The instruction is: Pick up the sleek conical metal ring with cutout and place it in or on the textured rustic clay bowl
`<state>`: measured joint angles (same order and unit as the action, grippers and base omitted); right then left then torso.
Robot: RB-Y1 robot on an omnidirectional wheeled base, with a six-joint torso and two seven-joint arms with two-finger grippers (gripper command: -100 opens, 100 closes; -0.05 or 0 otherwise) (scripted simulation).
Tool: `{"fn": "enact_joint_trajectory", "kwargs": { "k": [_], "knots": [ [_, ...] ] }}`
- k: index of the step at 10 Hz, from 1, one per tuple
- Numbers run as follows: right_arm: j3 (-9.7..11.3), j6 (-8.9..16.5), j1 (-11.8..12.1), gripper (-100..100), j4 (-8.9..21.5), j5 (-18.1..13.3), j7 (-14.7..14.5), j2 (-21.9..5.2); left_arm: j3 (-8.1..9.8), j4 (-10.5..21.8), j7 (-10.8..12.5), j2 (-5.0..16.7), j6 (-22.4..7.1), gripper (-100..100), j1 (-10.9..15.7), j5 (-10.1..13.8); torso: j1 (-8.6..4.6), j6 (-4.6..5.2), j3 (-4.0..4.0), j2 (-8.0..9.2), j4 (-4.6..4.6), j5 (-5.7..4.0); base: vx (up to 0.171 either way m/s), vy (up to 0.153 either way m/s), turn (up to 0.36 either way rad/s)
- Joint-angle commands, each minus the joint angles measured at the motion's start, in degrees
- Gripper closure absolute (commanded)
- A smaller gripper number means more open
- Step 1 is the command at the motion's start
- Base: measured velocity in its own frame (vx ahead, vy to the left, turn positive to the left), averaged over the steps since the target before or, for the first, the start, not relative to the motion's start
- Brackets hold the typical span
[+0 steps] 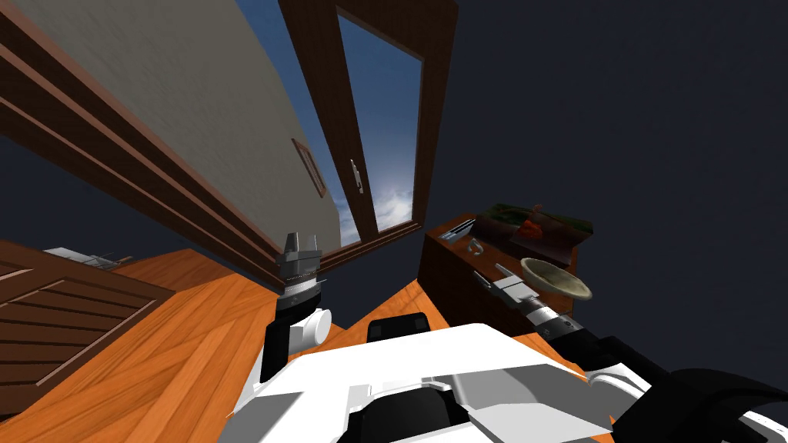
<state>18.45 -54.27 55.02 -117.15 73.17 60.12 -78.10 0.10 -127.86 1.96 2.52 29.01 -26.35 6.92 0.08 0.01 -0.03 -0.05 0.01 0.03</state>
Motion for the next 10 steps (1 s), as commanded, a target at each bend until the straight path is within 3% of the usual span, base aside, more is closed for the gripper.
{"fn": "enact_joint_trajectory", "kwargs": {
  "k": [1, 2, 3, 6, 7, 8, 10],
  "knots": [
    [-0.1, -0.6, 0.4, -100, 0.5, 1.2, 2.9, -2.9, 0.0, 0.0, 0.0, 0.0, 0.0, 0, 0.0, 0.0, 0.0, 0.0, 0.0, 0.0, 0.0, 0.0, 0.01, 0.009, -0.007],
    [-0.1, -0.6, 0.4, -100, 0.5, 1.2, 3.2, -4.4, 0.0, 0.0, 0.0, 0.0, 0.0, 0, 0.0, 0.0, -0.04, 0.0, 0.01, 0.01, 0.0, -0.01, 0.0, 0.0, 0.0],
    [0.9, -2.4, 3.0, -100, 2.1, 4.0, 5.5, -6.3, 0.0, 0.0, 0.0, 0.0, 0.0, 0, 0.0, 0.0, -0.08, 0.0, 0.02, 0.03, -0.01, -0.02, 0.012, 0.015, 0.133],
    [0.9, -2.4, 3.0, -100, 2.1, 5.3, 8.1, -10.2, 0.0, 0.0, 0.0, 0.0, 0.0, 0, 0.0, 0.0, -0.05, 0.01, 0.01, 0.02, -0.01, -0.02, 0.008, 0.007, 0.017],
    [1.8, -4.3, 5.7, -100, 3.7, 8.0, 10.6, -12.2, 0.0, 0.0, 0.0, 0.0, 0.0, 0, 0.0, 0.0, -0.06, 0.0, 0.03, 0.04, -0.01, -0.02, 0.01, 0.017, 0.122],
    [1.8, -4.3, 5.7, -100, 3.7, 9.1, 12.5, -13.6, 0.0, 0.0, 0.0, 0.0, 0.0, 0, 0.0, 0.0, -0.04, -0.01, 0.02, 0.03, -0.01, -0.02, 0.011, 0.014, 0.076],
    [1.8, -4.3, 5.7, -100, 3.7, 9.2, 13.0, -16.0, 0.0, 0.0, 0.0, 0.0, 0.0, 0, 0.0, 0.0, -0.06, 0.01, 0.02, 0.03, -0.01, -0.02, 0.0, 0.0, 0.0]
  ]
}}
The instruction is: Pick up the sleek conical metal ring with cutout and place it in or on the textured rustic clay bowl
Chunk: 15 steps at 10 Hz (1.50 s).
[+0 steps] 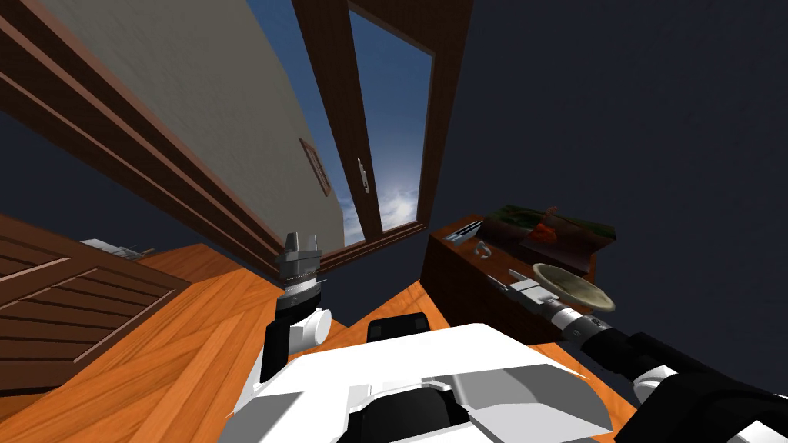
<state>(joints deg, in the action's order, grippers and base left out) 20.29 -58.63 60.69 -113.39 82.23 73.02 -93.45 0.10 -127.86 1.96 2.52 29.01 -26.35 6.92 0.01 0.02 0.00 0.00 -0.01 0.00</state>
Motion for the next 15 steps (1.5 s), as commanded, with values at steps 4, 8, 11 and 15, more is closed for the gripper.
{"fn": "enact_joint_trajectory", "kwargs": {
  "k": [4, 8, 11, 15],
  "knots": [
    [0.9, -1.8, 2.7, -100, 1.6, 3.9, 4.9, -6.3, 0.0, 0.0, 0.0, 0.0, 0.0, 0, 0.0, 0.0, 0.0, 0.0, -0.01, -0.01, 0.0, 0.0, 0.005, 0.004, 0.046],
    [2.6, -5.7, 8.3, -100, 4.9, 10.2, 11.9, -13.4, 0.0, 0.0, 0.0, 0.0, 0.0, 0, 0.0, 0.0, -0.01, 0.01, -0.01, -0.01, 0.0, 0.0, 0.004, 0.0, 0.076],
    [3.4, -7.6, 11.1, -100, 6.6, 13.7, 16.5, -19.4, 0.0, 0.0, 0.0, 0.0, 0.0, 0, 0.0, 0.0, -0.02, 0.0, -0.01, -0.01, 0.0, -0.01, -0.001, -0.006, 0.071],
    [4.2, -9.6, 13.9, -100, 8.2, 17.3, 22.7, -26.9, 0.0, 0.0, 0.0, 0.0, 0.0, 0, 0.0, 0.0, -0.07, -0.02, 0.0, 0.0, 0.0, -0.02, -0.003, -0.016, 0.076]
  ]
}}
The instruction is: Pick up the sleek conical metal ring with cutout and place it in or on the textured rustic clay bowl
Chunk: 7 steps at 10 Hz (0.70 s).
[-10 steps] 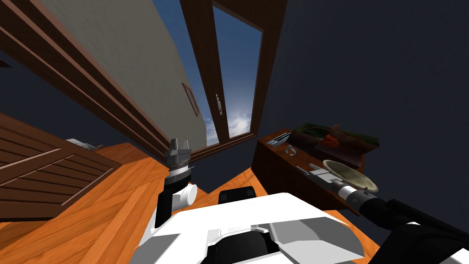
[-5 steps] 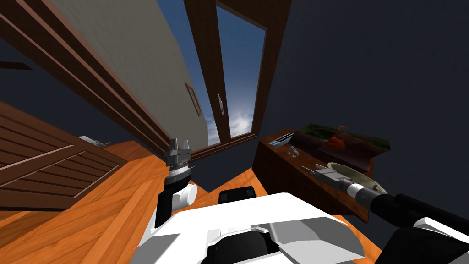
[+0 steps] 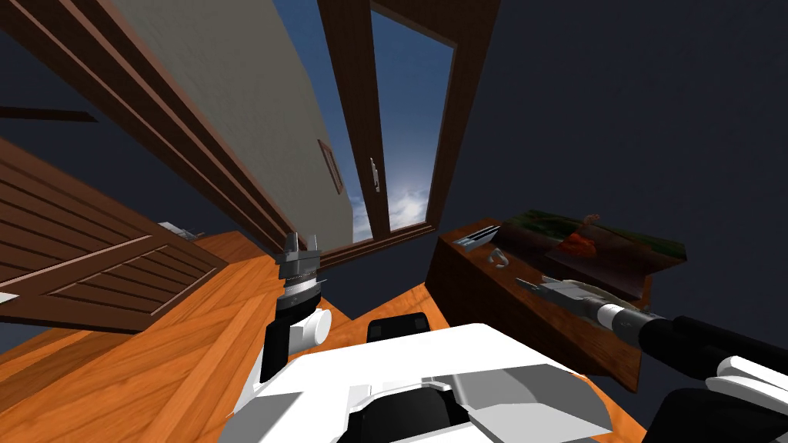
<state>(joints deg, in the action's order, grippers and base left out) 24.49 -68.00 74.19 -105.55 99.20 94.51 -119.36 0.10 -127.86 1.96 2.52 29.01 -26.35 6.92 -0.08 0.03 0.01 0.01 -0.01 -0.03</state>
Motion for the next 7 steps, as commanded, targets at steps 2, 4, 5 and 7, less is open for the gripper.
{"fn": "enact_joint_trajectory", "kwargs": {
  "k": [2, 4, 5, 7],
  "knots": [
    [0.7, -2.2, 3.1, -100, 2.0, 3.2, 4.2, -4.3, 0.0, 0.0, 0.0, 0.0, 0.0, 0, 0.0, 0.0, 0.03, 0.01, 0.01, 0.01, -0.01, 0.0, -0.007, -0.015, 0.054],
    [0.7, -2.2, 3.3, -100, 2.0, 3.2, 6.9, -7.2, 0.0, 0.0, 0.0, 0.0, 0.0, 0, 0.0, 0.0, -0.01, 0.0, 0.02, 0.03, -0.01, 0.0, -0.01, -0.02, 0.033],
    [1.4, -4.1, 6.0, -100, 3.6, 5.9, 8.9, -9.1, 0.0, 0.0, 0.0, 0.0, 0.0, 0, 0.0, 0.0, 0.02, 0.01, 0.02, 0.02, -0.01, 0.0, -0.016, -0.027, 0.122],
    [1.4, -4.1, 6.1, -100, 3.6, 5.9, 11.3, -12.1, 0.0, 0.0, 0.0, 0.0, 0.0, 0, 0.0, 0.0, -0.04, 0.0, 0.02, 0.03, -0.01, -0.02, -0.011, -0.026, 0.038]
  ]
}}
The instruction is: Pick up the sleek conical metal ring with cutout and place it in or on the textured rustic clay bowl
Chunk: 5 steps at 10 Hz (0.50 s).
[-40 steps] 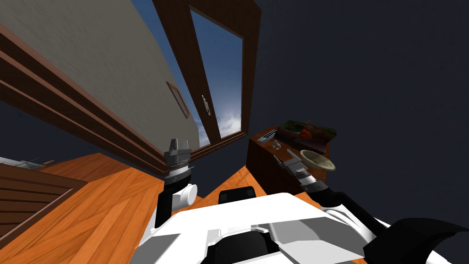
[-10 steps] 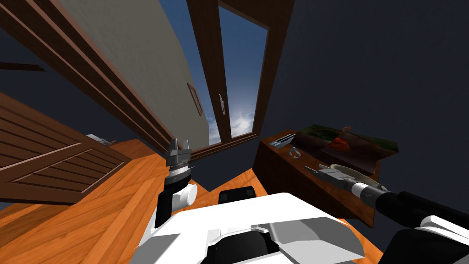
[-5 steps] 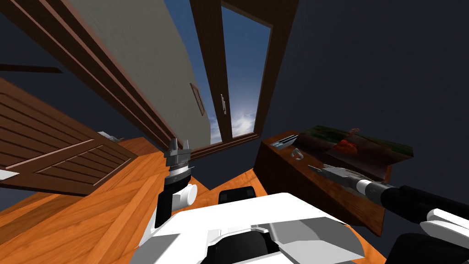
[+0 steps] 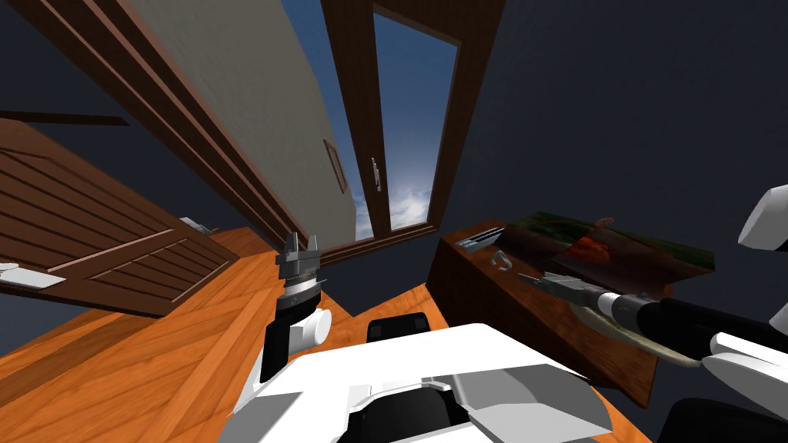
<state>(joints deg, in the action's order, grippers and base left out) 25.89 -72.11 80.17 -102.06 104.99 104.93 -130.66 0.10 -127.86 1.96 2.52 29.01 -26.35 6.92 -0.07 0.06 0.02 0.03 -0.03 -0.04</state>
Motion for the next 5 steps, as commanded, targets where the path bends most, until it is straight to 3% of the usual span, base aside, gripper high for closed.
{"fn": "enact_joint_trajectory", "kwargs": {
  "k": [1, 3, 4, 5],
  "knots": [
    [0.7, -2.0, 2.9, -100, 1.6, 2.5, 2.9, -2.9, 0.0, 0.0, 0.0, 0.0, 0.0, 0, 0.0, 0.0, 0.0, 0.0, 0.0, 0.0, 0.0, 0.0, -0.016, -0.028, 0.103],
    [0.7, -2.0, 2.9, -100, 1.6, 2.5, 5.2, -5.4, 0.0, 0.0, 0.0, 0.0, 0.0, 0, 0.0, 0.0, -0.07, -0.02, 0.01, 0.02, 0.0, -0.01, -0.015, -0.034, 0.044],
    [1.3, -4.0, 5.7, -100, 3.1, 4.8, 7.3, -7.6, 0.0, 0.0, 0.0, 0.0, 0.0, 0, 0.0, 0.0, -0.03, 0.0, 0.01, 0.01, 0.0, -0.01, -0.024, -0.046, 0.113],
    [1.3, -4.0, 5.7, -100, 3.1, 4.8, 8.8, -9.3, 0.0, 0.0, 0.0, 0.0, 0.0, 0, 0.0, 0.0, -0.09, -0.03, 0.02, 0.04, 0.0, -0.01, -0.027, -0.049, 0.071]
  ]
}}
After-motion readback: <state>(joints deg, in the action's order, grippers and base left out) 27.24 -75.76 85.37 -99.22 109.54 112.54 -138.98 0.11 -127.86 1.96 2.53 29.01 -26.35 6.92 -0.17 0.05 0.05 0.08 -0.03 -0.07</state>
